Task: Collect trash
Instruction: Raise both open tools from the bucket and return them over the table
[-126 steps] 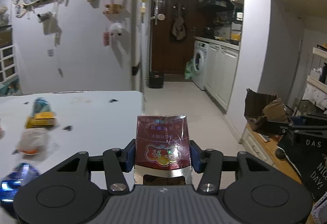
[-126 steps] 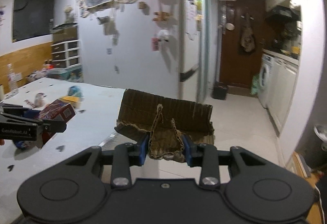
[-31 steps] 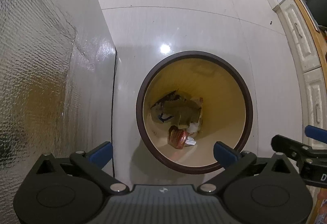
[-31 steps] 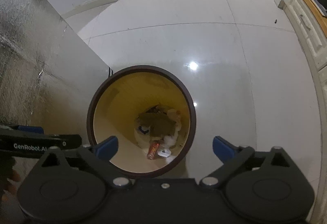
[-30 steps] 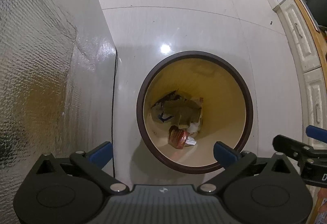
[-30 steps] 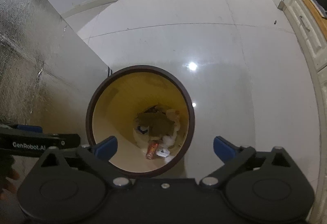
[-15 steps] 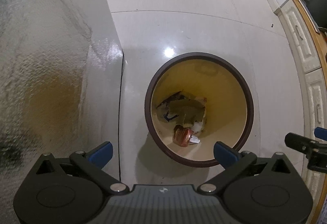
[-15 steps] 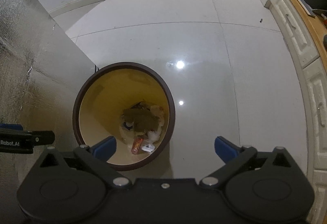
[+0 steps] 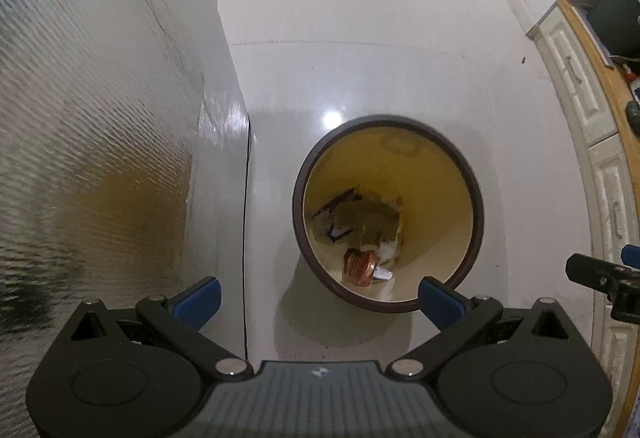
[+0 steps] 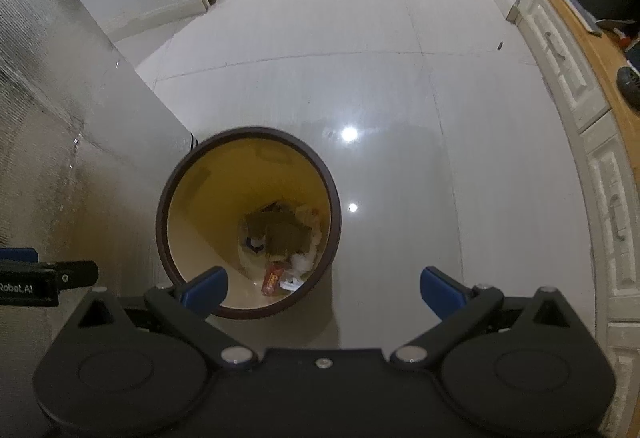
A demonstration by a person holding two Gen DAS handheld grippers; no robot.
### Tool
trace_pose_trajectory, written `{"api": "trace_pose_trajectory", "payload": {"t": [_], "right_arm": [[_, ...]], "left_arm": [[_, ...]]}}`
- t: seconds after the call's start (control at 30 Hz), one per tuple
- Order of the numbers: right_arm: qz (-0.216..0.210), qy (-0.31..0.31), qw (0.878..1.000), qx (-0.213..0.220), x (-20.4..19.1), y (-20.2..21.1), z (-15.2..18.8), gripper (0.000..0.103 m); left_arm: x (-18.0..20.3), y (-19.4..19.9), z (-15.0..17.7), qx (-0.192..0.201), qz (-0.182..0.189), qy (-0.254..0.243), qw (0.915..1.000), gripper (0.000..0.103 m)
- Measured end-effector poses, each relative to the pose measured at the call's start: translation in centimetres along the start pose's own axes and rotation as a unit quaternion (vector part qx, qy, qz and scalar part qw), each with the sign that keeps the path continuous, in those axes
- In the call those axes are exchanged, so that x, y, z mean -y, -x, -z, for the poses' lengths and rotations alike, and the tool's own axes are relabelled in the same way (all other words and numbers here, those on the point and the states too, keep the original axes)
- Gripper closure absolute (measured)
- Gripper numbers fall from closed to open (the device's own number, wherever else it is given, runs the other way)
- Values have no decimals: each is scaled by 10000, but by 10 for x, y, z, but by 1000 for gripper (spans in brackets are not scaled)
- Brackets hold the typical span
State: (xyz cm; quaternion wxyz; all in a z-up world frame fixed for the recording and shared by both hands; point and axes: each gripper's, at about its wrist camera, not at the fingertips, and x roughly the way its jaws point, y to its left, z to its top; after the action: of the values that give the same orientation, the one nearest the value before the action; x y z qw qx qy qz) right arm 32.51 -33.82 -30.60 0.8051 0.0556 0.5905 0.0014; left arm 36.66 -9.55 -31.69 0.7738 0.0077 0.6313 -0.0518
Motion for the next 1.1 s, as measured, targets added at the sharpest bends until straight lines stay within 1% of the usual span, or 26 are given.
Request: {"api": "trace_pose_trajectory", "payload": {"t": [0.17,0.37,0.67,0.9,1.1], "right_arm": [[49,-16,9997,232,1,26,3,0],[34,-95,9980,621,4,61,4,0],[102,-33,9937,1115,8,106,10,0],[52,-82,9860,1664,11,147,16,0],[38,-105,9779,2087,13,176,20,0]], "left_arm": [[6,28,4,257,49,-65,9996,0],[12,64,10,628,122,-156,9978,0],[21,116,19,1210,232,-202,9922,0],[28,153,27,1684,179,-325,9850,0],[32,189,36,2194,193,-402,9746,0]]}}
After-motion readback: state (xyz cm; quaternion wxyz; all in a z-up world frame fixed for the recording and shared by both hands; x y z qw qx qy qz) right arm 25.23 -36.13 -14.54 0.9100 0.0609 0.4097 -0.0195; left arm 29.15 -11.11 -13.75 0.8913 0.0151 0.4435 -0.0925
